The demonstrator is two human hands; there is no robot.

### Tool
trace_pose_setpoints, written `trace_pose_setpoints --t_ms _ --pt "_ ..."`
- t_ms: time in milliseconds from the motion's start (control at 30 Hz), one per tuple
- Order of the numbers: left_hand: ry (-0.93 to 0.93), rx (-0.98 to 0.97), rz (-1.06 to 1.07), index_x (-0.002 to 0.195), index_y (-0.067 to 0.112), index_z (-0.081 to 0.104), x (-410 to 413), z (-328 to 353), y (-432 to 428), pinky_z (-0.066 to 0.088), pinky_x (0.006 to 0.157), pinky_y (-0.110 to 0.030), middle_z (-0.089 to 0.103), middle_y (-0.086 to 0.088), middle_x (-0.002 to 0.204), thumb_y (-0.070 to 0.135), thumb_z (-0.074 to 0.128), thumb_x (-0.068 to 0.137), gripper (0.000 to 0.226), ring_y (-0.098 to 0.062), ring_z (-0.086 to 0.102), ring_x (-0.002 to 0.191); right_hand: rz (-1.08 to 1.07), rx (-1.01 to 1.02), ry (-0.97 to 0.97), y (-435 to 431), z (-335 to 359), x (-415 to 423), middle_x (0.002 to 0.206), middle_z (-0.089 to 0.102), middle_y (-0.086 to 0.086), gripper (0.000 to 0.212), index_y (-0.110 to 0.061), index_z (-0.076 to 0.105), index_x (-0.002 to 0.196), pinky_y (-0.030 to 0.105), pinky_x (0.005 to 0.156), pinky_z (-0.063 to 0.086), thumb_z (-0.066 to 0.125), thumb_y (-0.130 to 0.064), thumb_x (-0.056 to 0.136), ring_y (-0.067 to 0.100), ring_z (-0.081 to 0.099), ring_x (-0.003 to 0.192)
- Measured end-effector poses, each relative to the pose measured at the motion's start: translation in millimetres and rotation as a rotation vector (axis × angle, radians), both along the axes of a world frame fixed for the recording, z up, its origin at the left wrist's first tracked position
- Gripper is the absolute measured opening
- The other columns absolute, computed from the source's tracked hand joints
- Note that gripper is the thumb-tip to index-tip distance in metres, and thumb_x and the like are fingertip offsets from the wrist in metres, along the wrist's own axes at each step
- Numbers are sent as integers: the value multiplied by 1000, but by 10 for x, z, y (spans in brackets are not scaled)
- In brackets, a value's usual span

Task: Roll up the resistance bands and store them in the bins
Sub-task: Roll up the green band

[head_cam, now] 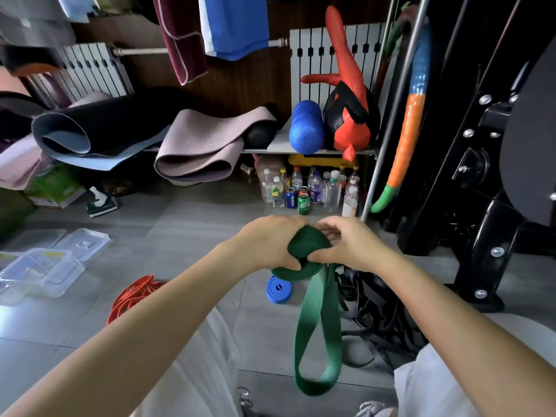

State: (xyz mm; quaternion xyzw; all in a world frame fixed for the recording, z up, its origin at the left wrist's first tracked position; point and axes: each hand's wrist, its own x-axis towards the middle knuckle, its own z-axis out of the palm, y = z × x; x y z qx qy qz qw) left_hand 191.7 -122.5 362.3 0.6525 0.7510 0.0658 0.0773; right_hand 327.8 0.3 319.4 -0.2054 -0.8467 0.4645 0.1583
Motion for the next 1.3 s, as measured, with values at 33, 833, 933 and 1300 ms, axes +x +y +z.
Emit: trace_pose_setpoints --t_ms 33,833,933,1300 --pt "-25 10 8 124 27 49 -22 6 -12 42 72 -26 61 7 108 34 79 65 66 -17 57 94 -17 -25 19 -7 -7 5 91 67 -15 49 -37 57 93 19 77 53 87 -24 57 -4 63 82" --pt "-38 43 28 133 29 42 13 62 -49 45 85 -31 56 5 120 41 80 62 82 -16 54 108 51 -76 89 2 30 42 84 70 -20 44 -34 62 92 16 81 51 86 -17 60 2 66 85" --pt "-68 101 61 120 29 55 -15 38 -109 39 67 -19 61 11 107 41 79 64 62 -8 53 87 9 -257 117 -58 -61 86 96 71 -13 66 -35 55 105 25 87 52 90 -32 49 10 66 97" --pt "-694 421 237 101 29 64 -226 186 -294 55 85 -37 72 4 95 14 89 56 54 -14 68 89 -691 -471 -188 -138 -1469 424 130 54 12 54 -13 46 135 29 90 40 61 -10 83 22 53 110"
